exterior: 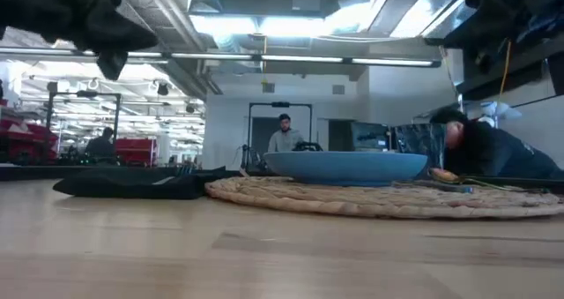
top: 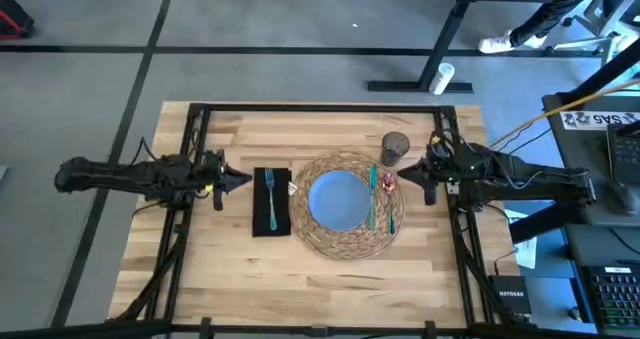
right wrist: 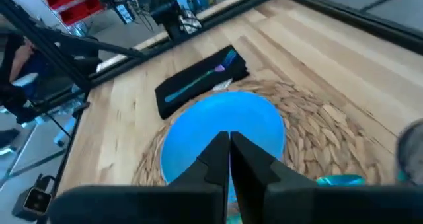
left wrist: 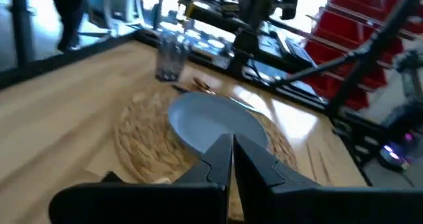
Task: Set table place
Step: Return to Home Position
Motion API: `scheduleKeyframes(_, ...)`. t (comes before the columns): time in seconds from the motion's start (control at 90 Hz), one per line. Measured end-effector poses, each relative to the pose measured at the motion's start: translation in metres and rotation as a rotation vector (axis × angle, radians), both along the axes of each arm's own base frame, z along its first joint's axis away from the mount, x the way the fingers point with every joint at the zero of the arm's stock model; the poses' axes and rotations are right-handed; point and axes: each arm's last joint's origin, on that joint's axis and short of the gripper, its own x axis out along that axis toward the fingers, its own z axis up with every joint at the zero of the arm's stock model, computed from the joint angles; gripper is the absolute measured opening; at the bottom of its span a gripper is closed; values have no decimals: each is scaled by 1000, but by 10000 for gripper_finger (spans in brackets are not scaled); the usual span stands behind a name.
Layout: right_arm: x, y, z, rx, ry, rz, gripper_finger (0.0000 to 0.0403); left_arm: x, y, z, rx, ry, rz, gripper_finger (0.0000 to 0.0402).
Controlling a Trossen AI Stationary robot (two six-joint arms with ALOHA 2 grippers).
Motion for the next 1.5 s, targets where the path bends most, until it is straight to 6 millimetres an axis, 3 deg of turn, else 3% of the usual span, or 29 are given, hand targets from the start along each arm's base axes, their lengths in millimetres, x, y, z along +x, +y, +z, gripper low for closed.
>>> scheduleKeyframes(0.322, 8, -1, -41, -89, -6, 17, 0, -6, -1, -31, 60, -66, -58, 0)
scheduleKeyframes(0.744, -3, -2, -41, -267, -58, -13, 0, -13, -1, -41, 92, -98, -65, 0)
scheduleKeyframes(0.978, -11, -2, -81, -247, -179, -67, 0, -13, 1, -41, 111, -97, -52, 0)
scheduleKeyframes(1.078, -12, -2, -79, -264, -274, -47, 0, -13, 2, -42, 110, -91, -62, 0)
scheduleKeyframes(1.5, -9, -1, -85, -327, -191, -4, 0, -13, 8, -43, 134, -74, -49, 0)
